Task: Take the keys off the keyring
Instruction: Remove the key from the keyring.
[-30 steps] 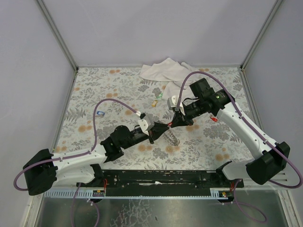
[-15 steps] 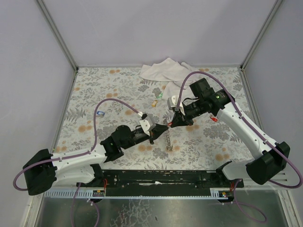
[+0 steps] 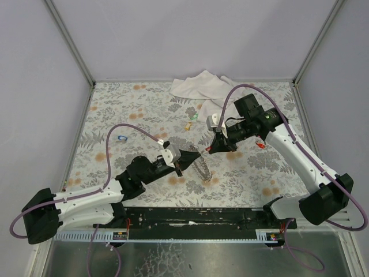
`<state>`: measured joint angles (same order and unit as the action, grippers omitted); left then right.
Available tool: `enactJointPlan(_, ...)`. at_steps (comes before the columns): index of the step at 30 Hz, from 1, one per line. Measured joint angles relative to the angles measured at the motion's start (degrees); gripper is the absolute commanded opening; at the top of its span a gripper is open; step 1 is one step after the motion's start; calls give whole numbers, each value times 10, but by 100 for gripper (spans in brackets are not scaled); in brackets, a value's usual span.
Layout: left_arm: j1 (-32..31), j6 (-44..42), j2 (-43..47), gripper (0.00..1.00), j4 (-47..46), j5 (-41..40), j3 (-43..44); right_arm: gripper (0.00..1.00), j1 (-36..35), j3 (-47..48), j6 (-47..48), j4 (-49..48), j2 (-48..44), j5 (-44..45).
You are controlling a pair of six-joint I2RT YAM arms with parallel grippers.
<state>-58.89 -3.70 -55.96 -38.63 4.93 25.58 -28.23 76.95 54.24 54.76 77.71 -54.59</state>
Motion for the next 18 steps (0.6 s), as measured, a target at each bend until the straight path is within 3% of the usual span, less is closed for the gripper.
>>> enactJointPlan(18, 1, 22, -28, 0, -118, 15, -53, 0, 6, -12, 5, -7, 5, -34)
